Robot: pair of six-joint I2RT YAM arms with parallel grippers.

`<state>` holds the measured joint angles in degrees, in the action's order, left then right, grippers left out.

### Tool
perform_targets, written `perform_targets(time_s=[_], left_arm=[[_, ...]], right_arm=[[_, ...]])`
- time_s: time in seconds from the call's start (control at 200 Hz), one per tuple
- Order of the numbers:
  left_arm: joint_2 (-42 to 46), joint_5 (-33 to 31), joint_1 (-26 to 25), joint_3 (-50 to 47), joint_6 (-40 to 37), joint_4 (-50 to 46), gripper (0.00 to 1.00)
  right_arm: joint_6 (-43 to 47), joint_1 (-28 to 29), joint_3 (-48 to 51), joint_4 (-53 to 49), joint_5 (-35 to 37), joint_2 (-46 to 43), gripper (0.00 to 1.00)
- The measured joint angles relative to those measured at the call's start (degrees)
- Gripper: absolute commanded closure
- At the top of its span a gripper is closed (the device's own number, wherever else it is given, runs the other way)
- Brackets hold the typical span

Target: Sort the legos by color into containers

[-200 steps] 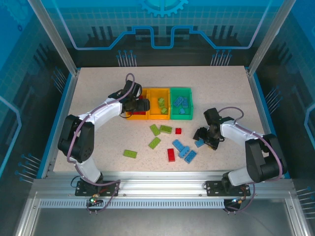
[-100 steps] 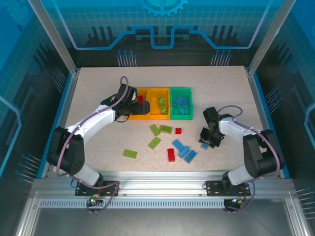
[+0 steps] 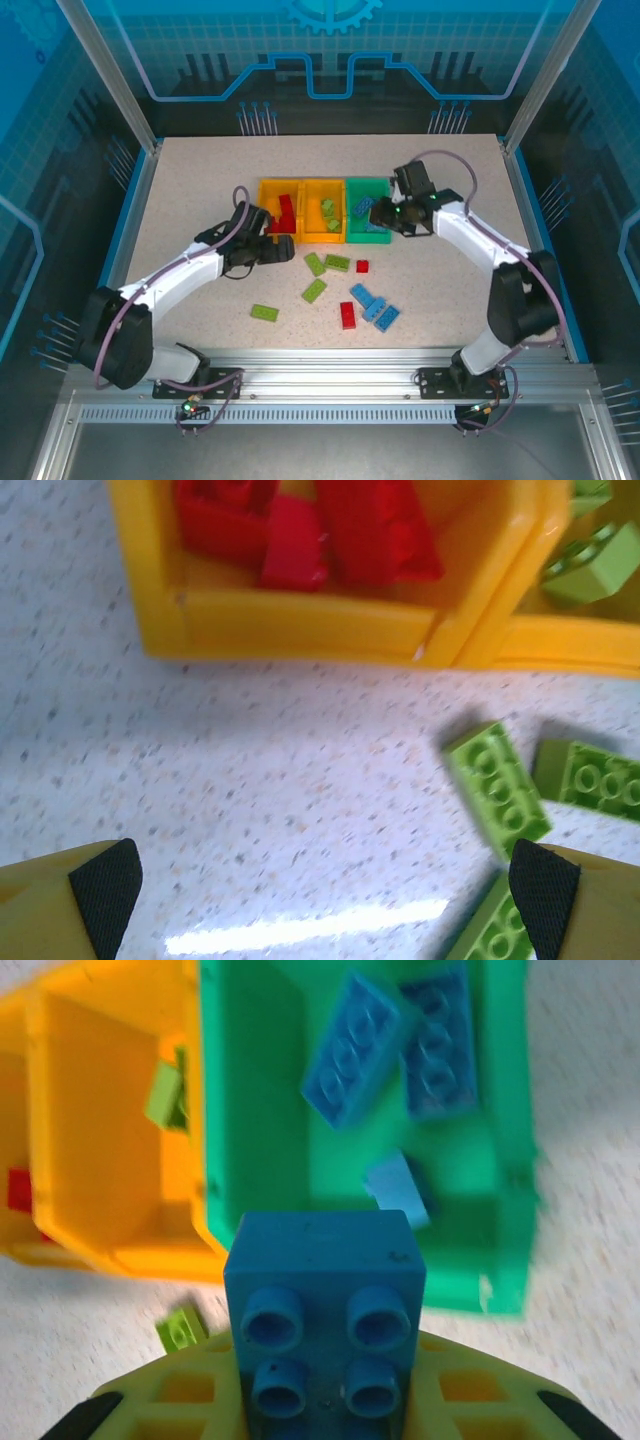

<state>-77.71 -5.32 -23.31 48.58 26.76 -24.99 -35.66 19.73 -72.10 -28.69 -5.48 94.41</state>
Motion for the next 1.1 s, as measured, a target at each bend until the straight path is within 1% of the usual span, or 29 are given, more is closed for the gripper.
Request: perform_targets(time_s=[0.19, 0.305, 0.365, 0.52, 0.63, 0.745, 0.83, 0.935, 1.101], left_arm=[[4.9, -1.5, -0.9, -5.0, 5.3, -4.9, 0.01], [6.6, -1.9, -1.7, -7.1, 10.8, -8.3, 0.01], [7.4, -1.9, -2.5, -8.1, 13.8, -10.0, 0.01], [9.7, -1.3, -5.4, -9.9, 20.8, -12.7, 0.01], [10.4, -0.3, -7.0, -11.4, 25.4, -13.2, 0.01], [11.5, 1.0, -8.4, -14.5, 31.4, -13.3, 0.01], [13.3, 1.4, -10.3, -17.0, 36.9, -13.4, 0.01], [15.2, 1.6, -11.9, -17.7, 43.2, -13.2, 0.01], [16.1, 1.4, -12.1, -17.7, 50.8, -12.1, 0.01]], right_arm=[[2.4, 0.1, -13.6, -2.3, 1.2, 13.3, 0.71], [2.6, 0.1, -18.6, -5.0, 2.3, 18.4, 0.63], [2.8, 0.2, -19.7, -5.8, 2.4, 19.9, 0.57], [2.8, 0.3, -21.4, -8.0, 2.7, 20.7, 0.42], [3.1, 0.4, -22.7, -8.2, 2.7, 20.7, 0.35], [3.5, 0.8, -23.1, -8.2, 2.7, 20.7, 0.31], [3.7, 1.3, -23.0, -8.2, 3.0, 20.7, 0.29], [3.8, 1.7, -22.0, -7.6, 3.1, 19.8, 0.27], [3.8, 1.8, -18.5, -6.8, 3.3, 16.0, 0.26]])
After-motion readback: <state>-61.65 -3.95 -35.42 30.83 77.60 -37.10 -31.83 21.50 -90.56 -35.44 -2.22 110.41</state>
